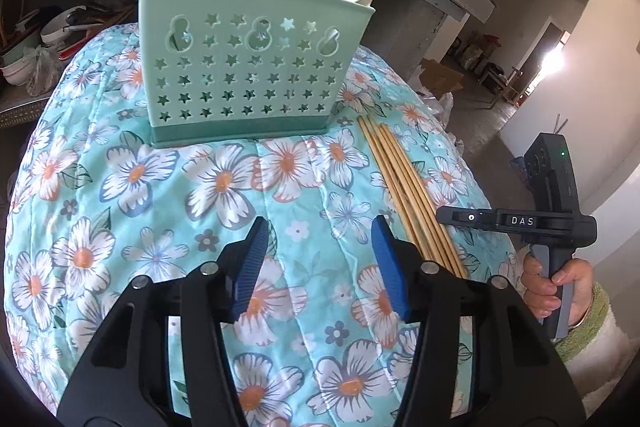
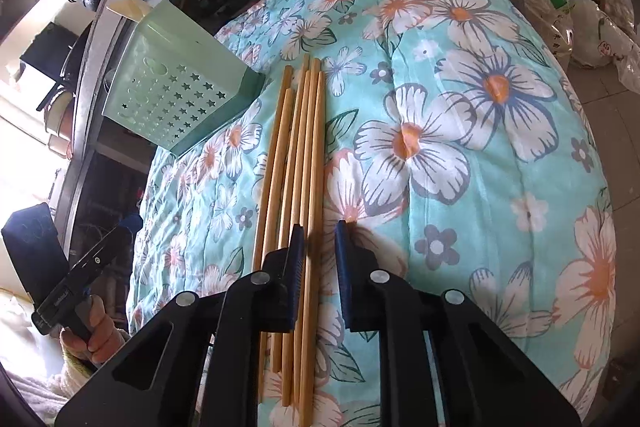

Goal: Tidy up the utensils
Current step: 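Move both tools down to the bamboo chopsticks and close on them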

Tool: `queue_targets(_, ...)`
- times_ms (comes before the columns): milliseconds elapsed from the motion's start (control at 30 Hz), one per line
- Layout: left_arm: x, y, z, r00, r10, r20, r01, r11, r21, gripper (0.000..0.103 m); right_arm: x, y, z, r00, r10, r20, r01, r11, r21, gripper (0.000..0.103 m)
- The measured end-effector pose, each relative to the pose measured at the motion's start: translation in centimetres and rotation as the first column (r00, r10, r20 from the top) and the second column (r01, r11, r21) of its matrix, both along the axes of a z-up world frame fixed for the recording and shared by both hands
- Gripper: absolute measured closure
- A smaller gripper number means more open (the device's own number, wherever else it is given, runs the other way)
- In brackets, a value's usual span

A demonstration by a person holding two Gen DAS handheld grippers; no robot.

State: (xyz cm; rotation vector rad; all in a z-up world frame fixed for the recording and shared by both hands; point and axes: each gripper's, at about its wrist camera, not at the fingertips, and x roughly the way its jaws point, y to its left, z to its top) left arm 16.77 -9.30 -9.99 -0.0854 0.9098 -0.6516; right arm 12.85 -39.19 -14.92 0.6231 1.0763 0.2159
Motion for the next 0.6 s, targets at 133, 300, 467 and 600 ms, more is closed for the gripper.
queue_targets(133,0.1,-1.2,-0.4,0.999,-0.024,-0.04,0.024,1.0,-0.014,0.06,-0.1,-0.3,-0.4,1.0,0.007,0.017,-0.007,1.0,0.025,0.091)
queue_targets(300,0.3,-2.8,-1.1,0.995,-0.05,-0.085,0.048,0.998,-0.033,0.068,-0.2,-0.1,-0.5,0.999,0.03,0.036,-0.031,0.999,0.035,0.096)
queue_targets(467,0.5,-5.1,-2.0,0.99,-0.085,-0.116,0.082,0.996,-0.037,0.074,-0.3,-0.3,-0.5,0.998,0.042,0.045,-0.043,0.998,0.038,0.096)
queue_targets(600,0.9,-6.7,-2.8,0.982,-0.116,-0.148,0.11,0.993,-0.048,0.077,-0.7,-0.8,-0.5,0.998,0.035,0.055,-0.038,0.998,0.053,0.098)
